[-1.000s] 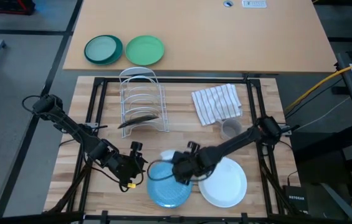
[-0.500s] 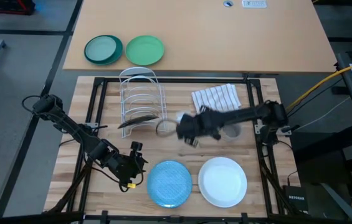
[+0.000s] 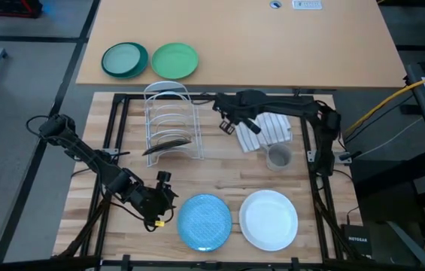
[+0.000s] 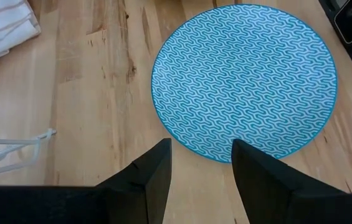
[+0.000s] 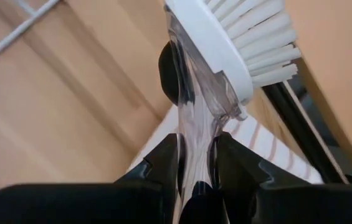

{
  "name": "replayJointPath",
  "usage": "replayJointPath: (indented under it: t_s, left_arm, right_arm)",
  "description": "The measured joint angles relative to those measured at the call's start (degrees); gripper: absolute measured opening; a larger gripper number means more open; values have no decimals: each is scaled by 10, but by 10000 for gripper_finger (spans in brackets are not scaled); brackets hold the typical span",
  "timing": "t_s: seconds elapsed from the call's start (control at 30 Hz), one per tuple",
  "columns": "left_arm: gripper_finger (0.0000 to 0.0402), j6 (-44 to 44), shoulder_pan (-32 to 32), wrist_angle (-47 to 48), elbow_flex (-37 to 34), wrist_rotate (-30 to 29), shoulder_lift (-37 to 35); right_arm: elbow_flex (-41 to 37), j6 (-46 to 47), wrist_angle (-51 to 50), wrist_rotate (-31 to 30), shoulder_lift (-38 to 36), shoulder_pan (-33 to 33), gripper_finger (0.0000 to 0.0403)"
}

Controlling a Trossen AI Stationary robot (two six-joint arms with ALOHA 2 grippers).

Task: Sort dishes
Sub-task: Remove the dish brush from the blue patterned plate

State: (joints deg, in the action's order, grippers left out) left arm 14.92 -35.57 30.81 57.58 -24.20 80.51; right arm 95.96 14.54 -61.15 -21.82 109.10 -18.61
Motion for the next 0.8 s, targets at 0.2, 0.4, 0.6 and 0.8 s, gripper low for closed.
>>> replayJointPath:
  t_s: [0.2, 0.4, 0.6, 0.8]
  left_arm:
    - [155, 0, 1, 0, 0, 0, 0]
    - [155, 3, 1, 0, 0, 0, 0]
    - [155, 16, 1, 1, 0, 0, 0]
    - [155, 16, 1, 2, 0, 0, 0]
  right_arm:
    - [0, -23, 31, 8, 58, -9, 92]
    - [0, -53, 104, 44, 122, -9, 92]
    - [0, -59, 160, 80, 158, -9, 92]
    - [0, -60, 157, 92, 165, -9, 115]
